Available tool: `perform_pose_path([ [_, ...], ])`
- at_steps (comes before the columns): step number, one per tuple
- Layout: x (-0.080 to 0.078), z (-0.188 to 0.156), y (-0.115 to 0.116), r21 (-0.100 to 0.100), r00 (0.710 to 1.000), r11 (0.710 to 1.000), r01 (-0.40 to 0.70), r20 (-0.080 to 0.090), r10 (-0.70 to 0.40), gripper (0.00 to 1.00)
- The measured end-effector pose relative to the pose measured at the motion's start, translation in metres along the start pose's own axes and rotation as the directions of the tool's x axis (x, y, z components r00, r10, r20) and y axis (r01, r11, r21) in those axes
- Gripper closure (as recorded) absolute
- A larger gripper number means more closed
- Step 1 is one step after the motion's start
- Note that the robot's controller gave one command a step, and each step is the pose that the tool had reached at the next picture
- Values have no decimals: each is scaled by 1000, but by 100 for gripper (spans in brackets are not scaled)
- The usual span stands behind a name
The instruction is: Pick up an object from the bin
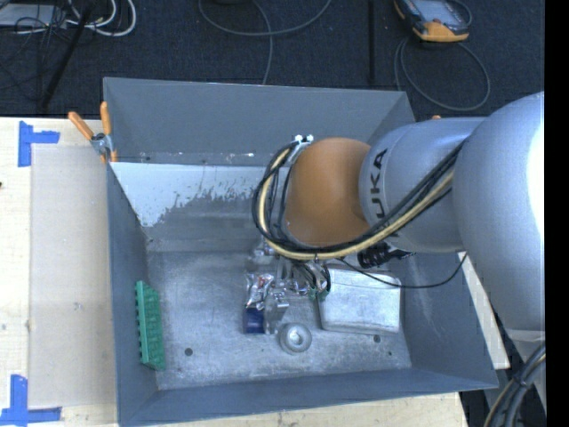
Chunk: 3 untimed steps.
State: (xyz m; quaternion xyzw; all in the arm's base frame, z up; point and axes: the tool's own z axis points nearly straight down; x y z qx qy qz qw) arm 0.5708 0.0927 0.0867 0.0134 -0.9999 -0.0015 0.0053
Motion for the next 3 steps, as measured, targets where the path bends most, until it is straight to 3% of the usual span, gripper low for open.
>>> perform_pose_path([
  [1, -4, -1, -1, -2, 1000, 1000, -4, 25, 4, 100],
  [2, 1, -106, -9, 8, 934, 934, 356, 15, -356, 100],
  [3, 2, -209, -17, 10, 921, 921, 389, 18, -389, 100],
])
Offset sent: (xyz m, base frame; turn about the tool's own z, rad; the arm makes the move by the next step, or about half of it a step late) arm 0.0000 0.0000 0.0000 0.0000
